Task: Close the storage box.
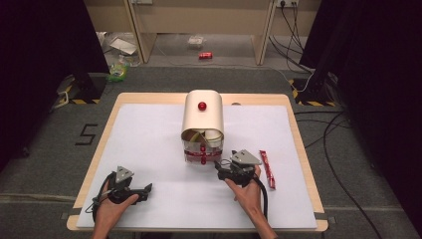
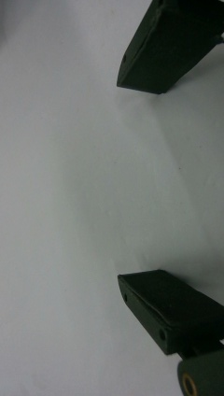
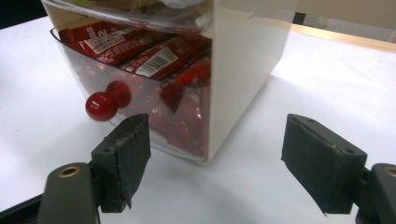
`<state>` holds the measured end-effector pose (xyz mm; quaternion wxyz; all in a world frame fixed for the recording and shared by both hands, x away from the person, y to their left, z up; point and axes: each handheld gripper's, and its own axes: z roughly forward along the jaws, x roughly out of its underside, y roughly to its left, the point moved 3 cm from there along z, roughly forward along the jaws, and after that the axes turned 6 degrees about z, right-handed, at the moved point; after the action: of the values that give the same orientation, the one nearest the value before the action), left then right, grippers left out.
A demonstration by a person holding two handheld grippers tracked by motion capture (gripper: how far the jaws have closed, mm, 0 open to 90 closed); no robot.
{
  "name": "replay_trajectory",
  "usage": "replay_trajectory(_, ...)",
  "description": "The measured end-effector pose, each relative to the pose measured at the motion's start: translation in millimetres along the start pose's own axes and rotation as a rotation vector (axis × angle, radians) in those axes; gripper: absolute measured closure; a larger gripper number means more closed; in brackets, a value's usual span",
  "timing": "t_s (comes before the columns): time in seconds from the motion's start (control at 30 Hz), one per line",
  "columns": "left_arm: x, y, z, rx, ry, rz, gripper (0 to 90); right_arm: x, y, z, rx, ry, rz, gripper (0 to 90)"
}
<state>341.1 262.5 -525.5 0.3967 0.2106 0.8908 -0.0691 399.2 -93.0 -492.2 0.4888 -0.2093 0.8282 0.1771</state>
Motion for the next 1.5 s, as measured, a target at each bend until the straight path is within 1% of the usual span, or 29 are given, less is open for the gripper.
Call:
replay_trajectory(0.07,0.0,0.0,0.0,-0.001,0.0,0.0,5.5,-0.2,-1.1,-4.9,-0.007,0.003,0.004,24.3)
replay_trajectory(0.13,0.0,0.0,0.0,0.0,0.0,0.0,5.5,0.0,-3.2,-8.6,-0.008,0.003,-0.003,24.5)
replay_trajectory(0.33,0.0,0.0,0.0,-0.001,0.0,0.0,5.5,-1.0,-10.5,-19.7,-0.001,0.008,0.015,25.0)
replay_trajectory(0.4,0.0,0.0,-0.1,-0.001,0.0,0.0,5.5,-1.9,-13.4,-23.0,0.002,0.009,0.011,25.1)
replay_trajectory(0.83,0.0,0.0,-0.1,0.0,0.0,0.0,5.5,-3.8,-30.8,-47.7,0.044,0.007,0.044,25.0)
replay_trajectory(1.0,0.0,0.0,-0.1,0.0,0.0,0.0,5.5,-0.3,-35.8,-54.0,0.063,0.027,0.058,23.8)
replay_trajectory(1.07,0.0,0.0,-0.1,0.0,0.0,0.0,5.5,0.7,-37.7,-56.7,0.072,0.026,0.053,23.6)
replay_trajectory(1.17,0.0,0.0,0.0,0.0,-0.001,0.0,5.5,1.0,-41.5,-61.6,0.08,0.024,0.058,23.4)
replay_trajectory(1.23,0.0,0.0,-0.1,0.0,0.0,0.0,5.5,1.3,-44.2,-65.1,0.089,0.018,0.071,23.4)
replay_trajectory(1.27,0.0,0.0,-0.1,0.0,0.0,0.0,5.5,1.6,-46.6,-66.9,0.093,0.019,0.067,23.3)
replay_trajectory(1.5,0.0,0.0,0.0,0.0,0.0,0.0,5.5,7.1,-58.0,-77.4,0.119,0.024,0.088,23.6)
